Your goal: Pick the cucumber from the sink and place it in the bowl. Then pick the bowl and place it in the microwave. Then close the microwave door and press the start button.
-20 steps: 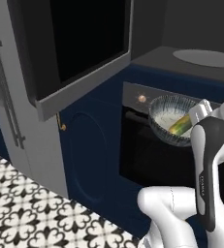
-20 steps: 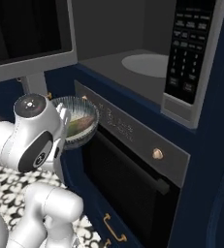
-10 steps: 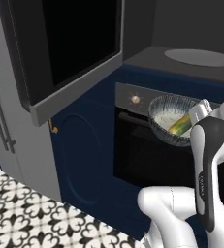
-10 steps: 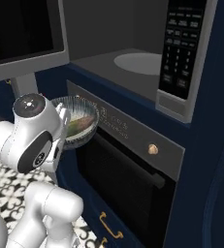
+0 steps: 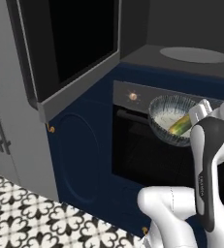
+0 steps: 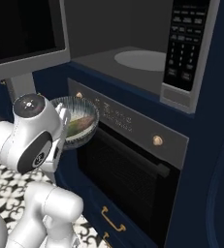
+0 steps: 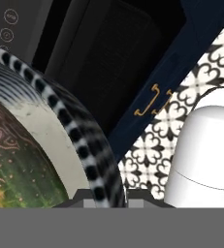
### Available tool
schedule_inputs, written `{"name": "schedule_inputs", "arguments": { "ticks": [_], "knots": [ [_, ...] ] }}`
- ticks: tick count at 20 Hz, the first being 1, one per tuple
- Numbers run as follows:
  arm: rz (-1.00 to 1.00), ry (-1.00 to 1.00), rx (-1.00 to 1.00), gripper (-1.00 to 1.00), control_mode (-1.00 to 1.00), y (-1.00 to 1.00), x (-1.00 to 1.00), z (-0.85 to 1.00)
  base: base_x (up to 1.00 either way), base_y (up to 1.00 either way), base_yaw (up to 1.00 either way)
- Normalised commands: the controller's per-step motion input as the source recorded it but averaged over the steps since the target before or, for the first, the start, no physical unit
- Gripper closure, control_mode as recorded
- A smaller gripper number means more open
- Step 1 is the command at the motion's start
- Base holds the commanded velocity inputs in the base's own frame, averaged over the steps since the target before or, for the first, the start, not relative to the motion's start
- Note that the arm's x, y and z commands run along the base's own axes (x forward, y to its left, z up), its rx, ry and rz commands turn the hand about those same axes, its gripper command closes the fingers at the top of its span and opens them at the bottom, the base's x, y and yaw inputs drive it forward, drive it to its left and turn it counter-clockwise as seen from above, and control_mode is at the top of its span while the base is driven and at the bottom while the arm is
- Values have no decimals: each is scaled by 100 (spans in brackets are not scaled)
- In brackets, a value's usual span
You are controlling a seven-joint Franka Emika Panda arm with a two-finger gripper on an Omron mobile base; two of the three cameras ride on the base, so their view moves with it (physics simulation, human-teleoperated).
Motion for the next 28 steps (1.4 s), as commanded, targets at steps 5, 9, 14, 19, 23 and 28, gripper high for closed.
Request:
{"name": "schedule_inputs", "arguments": {
  "ticks": [5,9,14,19,23,28],
  "knots": [
    [0,-6,0,100,-100,3,-18,18,-13,4,0],
    [-3,-24,0,100,-100,0,-43,62,0,0,0],
    [-17,-21,0,100,-100,0,-35,75,0,0,0],
    [-41,-5,0,100,-100,-10,-2,64,0,0,0],
    [-37,0,0,100,-100,-30,7,46,0,0,0],
    [-24,-2,3,100,-100,-34,34,33,0,0,0]
  ]
}}
